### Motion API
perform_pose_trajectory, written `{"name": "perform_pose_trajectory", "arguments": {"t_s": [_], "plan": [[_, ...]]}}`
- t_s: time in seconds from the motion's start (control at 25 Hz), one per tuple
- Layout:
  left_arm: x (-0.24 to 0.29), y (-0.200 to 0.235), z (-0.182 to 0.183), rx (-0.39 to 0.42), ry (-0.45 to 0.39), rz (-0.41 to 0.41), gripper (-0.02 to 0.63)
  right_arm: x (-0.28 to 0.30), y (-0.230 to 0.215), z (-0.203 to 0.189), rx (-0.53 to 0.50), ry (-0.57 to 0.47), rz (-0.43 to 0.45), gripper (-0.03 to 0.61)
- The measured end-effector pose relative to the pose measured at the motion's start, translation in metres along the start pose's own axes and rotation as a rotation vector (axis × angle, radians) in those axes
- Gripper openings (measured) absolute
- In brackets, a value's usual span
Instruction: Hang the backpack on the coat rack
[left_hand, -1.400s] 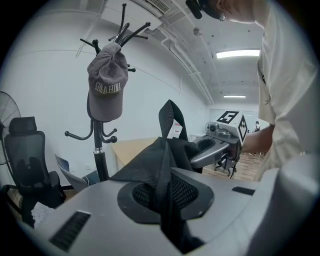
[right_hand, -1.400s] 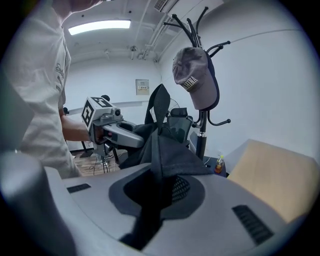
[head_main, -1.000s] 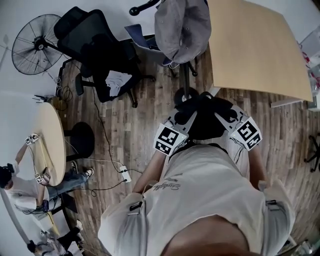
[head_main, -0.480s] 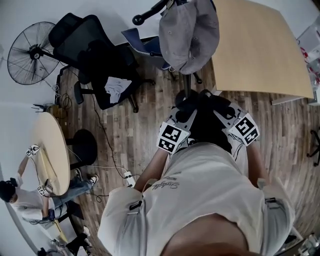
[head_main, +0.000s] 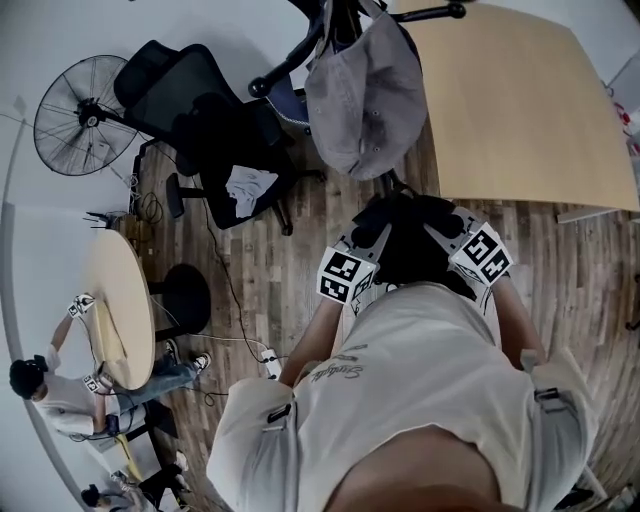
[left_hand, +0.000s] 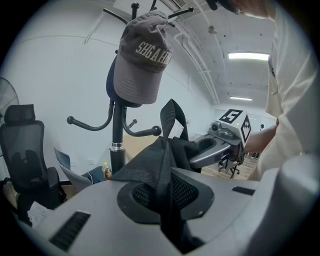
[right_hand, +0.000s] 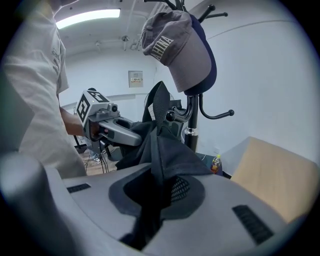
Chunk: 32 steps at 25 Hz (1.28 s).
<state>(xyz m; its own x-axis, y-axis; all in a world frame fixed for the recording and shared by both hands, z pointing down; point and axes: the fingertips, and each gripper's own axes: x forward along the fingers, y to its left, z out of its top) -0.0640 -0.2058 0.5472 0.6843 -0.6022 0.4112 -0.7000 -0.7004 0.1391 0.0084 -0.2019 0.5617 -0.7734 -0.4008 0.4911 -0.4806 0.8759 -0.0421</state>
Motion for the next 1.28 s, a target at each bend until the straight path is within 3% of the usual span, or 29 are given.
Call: {"name": "perform_pose_trajectory", "arguments": {"t_s": [0.64,1.28], "plan": [[0.035,0.042,-0.021,-0.082,0.057,0.078,0.048,0.044,-0.041,-0.020,0.019,0.055,0.134,0.034],[0.056,0.069,-0.042,-0.140,0.121,0.081,0.051,0.073,-0.060,-0.038,0.069,0.096,0.190,0.035]]}}
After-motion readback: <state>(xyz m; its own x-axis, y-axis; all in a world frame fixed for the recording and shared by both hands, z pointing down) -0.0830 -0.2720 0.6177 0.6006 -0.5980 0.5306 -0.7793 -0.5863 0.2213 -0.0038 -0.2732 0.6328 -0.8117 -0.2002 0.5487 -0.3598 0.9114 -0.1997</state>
